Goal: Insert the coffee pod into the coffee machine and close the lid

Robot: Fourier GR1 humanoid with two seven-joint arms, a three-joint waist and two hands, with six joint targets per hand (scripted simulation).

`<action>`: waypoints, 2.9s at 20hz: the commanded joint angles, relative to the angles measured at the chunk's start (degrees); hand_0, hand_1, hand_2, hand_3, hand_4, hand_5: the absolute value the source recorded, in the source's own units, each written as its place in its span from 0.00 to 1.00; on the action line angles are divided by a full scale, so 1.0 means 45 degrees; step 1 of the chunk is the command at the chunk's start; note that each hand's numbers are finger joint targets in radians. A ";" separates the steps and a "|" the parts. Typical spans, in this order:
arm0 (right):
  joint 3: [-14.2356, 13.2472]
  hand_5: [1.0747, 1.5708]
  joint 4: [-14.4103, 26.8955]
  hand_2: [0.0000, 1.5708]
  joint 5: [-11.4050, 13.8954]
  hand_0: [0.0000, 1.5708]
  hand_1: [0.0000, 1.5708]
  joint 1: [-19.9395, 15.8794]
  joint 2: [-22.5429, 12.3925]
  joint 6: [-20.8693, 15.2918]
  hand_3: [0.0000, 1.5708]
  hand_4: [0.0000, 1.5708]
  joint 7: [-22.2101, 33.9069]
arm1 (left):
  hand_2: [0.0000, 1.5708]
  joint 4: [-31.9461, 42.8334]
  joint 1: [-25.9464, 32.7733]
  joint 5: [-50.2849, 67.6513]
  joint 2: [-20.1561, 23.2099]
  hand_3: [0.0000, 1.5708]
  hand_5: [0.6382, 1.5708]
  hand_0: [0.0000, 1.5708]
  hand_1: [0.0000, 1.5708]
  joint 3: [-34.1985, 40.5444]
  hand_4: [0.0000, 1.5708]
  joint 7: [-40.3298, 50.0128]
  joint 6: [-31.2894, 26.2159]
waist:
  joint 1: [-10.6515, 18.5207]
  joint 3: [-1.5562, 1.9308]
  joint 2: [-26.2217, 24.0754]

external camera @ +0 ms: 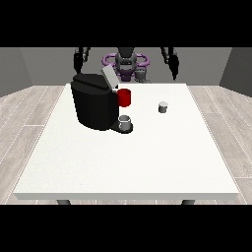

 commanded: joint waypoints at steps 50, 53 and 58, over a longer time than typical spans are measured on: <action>-0.0643 1.00 0.3187 0.00 0.0612 0.00 0.00 -0.2417 0.1318 -0.1981 0.00 0.23 -0.1040 | 0.50 0.9979 -0.7179 -0.4037 0.3373 0.27 1.00 0.44 0.44 0.0839 0.00 -0.0419 -0.1237 | -0.1539 -0.0176 0.1991; -0.0050 1.00 0.2264 0.00 0.0766 0.00 0.00 -0.2274 0.1527 -0.1940 0.00 0.25 -0.0444 | 0.47 1.0964 -0.7026 -0.4670 0.3578 0.30 1.00 0.39 0.39 0.0766 0.00 -0.1501 -0.0717 | -0.1992 -0.0182 0.2242; -0.0422 1.00 0.2706 0.00 0.0617 0.00 0.00 -0.2407 0.1394 -0.1913 0.00 0.29 -0.0907 | 0.44 1.1271 -0.7159 -0.5474 0.4218 0.26 1.00 0.36 0.36 0.0334 0.00 -0.2097 -0.1087 | -0.1794 -0.0180 0.2335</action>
